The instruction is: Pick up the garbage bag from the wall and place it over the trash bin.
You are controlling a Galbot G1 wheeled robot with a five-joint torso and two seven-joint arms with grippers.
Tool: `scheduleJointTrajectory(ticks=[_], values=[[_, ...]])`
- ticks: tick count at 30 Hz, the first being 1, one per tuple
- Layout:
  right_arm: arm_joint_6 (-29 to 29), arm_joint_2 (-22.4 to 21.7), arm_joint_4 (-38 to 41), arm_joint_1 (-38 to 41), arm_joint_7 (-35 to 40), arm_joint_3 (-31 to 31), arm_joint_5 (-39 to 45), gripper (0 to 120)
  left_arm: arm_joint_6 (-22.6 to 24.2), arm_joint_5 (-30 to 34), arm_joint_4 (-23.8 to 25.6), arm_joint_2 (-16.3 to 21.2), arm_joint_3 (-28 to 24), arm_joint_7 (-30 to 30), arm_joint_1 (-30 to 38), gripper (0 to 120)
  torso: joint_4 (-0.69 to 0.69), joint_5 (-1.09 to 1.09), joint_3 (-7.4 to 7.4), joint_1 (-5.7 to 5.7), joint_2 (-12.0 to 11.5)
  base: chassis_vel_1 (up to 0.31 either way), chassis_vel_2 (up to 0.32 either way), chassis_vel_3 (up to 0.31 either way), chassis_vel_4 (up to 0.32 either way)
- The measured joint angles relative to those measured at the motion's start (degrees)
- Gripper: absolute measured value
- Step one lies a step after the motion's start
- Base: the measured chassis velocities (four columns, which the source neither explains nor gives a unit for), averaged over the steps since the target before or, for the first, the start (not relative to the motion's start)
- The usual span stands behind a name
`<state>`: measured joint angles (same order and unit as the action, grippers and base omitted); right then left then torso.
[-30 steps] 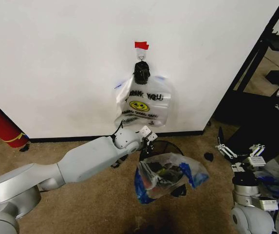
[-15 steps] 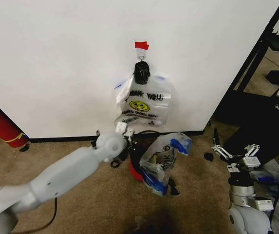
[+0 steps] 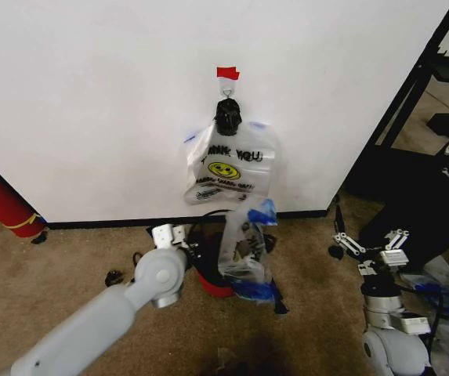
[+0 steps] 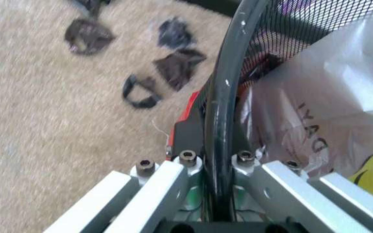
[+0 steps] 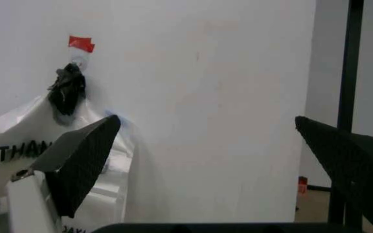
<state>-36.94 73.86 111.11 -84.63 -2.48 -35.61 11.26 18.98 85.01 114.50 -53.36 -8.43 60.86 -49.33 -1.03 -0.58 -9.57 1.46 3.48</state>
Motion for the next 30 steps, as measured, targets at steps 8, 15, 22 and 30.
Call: scheduleJointTrajectory(ticks=[8,15,22,30], values=[[0.22,-0.13,-0.16,0.69,-0.55,1.39,-0.4,100,0.08,-4.93,-1.47,-1.29,0.67,-3.82,-4.16,0,0.0,0.0,0.0,0.0,0.0,0.0,0.0,0.0,0.0],[0.17,-0.48,-0.2,0.47,-0.65,1.65,-0.46,100,1.59,-6.02,-2.16,-2.24,-0.98,-4.86,-4.1,0,-0.01,0.0,0.0,0.0,-0.01,0.0,0.0,0.0,0.0],[-0.35,-0.6,-0.47,-0.08,-0.66,1.33,-0.44,100,3.1,-9.18,-2.03,-2.51,-3.17,-5.75,-3.97,19,0.0,0.02,0.0,0.0,0.0,0.0,0.0,0.0,0.0],[-0.87,-0.45,-0.56,-0.57,-0.64,1.07,-0.36,100,2.62,-11.53,0.57,-0.87,-0.8,-6.87,-3.21,48,-0.02,0.0,-0.01,0.0,-0.01,0.0,0.0,0.0,0.0]])
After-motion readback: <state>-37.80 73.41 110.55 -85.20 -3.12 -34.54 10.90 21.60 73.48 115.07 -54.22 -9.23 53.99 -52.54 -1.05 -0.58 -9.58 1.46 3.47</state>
